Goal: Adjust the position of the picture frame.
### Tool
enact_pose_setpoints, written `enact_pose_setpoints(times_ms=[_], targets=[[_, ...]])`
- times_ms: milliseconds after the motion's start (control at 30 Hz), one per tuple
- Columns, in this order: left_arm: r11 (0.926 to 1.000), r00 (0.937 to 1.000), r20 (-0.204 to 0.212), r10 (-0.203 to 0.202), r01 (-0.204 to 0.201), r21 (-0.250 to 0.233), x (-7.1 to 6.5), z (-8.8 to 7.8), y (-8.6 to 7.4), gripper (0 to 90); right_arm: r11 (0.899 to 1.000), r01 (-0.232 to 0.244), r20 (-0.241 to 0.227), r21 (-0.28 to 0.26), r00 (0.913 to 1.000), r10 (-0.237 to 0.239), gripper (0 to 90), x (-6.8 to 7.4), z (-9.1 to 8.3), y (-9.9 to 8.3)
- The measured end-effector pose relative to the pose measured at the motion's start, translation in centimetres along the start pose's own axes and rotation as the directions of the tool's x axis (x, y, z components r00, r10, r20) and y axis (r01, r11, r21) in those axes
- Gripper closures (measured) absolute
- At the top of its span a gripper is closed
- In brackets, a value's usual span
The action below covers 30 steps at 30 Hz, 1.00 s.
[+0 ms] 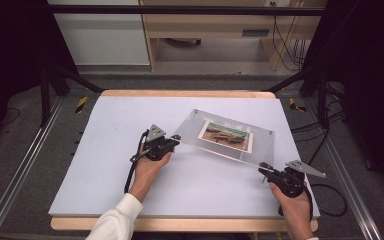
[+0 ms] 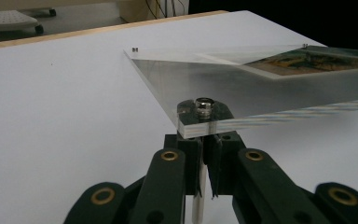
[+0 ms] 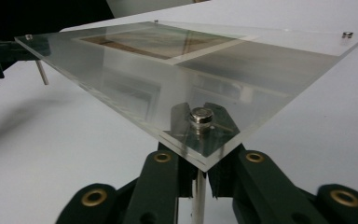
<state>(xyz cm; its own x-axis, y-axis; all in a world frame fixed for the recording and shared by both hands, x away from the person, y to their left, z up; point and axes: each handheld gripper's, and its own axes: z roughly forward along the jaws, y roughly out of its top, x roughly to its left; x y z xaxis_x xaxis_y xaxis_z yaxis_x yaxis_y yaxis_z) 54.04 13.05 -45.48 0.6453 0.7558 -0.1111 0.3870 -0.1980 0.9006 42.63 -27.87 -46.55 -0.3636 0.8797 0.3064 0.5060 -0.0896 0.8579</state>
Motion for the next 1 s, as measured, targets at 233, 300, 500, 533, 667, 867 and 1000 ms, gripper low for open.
enact_pose_setpoints(times_ms=[233, 300, 500, 533, 667, 867, 1000], targets=[[0.9996, 0.9995, 0.017, 0.027, -0.027, -0.005, -0.1, -0.3, 0.2, 84.6, 1.0, 0.029, 0.013, -0.007, 0.9995, -0.029, 84.8, 0.1, -0.2, 0.2], [0.9988, 0.9983, 0.032, 0.048, -0.048, -0.012, -0.3, -0.6, 0.3, 84.7, 0.999, 0.027, 0.012, -0.022, 0.9996, -0.026, 84.9, 0.0, -0.4, 0.4], [0.9966, 0.9972, 0.052, 0.053, -0.05, -0.066, -1.3, -2.0, 1.0, 84.1, 0.996, 0.031, 0.01, -0.078, 0.9995, -0.03, 84.8, -0.5, -1.5, 1.5], [0.9961, 0.9974, 0.05, 0.051, -0.047, -0.074, -1.4, -2.2, 1.2, 84.1, 0.996, 0.033, 0.007, -0.085, 0.9994, -0.033, 84.7, -0.5, -1.6, 1.7], [0.9941, 0.998, 0.026, 0.058, -0.056, -0.093, -1.4, -3.6, 1.6, 83.9, 0.995, 0.05, -0.014, -0.081, 0.9986, -0.051, 84.1, -0.1, -1.6, 2.3], [0.9905, 0.9985, -0.016, 0.053, -0.055, -0.126, -0.5, -6.3, 1.9, 83.7, 0.993, 0.083, -0.053, -0.088, 0.9948, -0.087, 83.8, 1.2, -0.4, 3.8], [0.9876, 0.9984, -0.042, 0.037, -0.043, -0.151, 0.3, -8.1, 1.8, 83.6, 0.99, 0.101, -0.082, -0.098, 0.9907, -0.109, 83.9, 2.4, 0.7, 4.9]])
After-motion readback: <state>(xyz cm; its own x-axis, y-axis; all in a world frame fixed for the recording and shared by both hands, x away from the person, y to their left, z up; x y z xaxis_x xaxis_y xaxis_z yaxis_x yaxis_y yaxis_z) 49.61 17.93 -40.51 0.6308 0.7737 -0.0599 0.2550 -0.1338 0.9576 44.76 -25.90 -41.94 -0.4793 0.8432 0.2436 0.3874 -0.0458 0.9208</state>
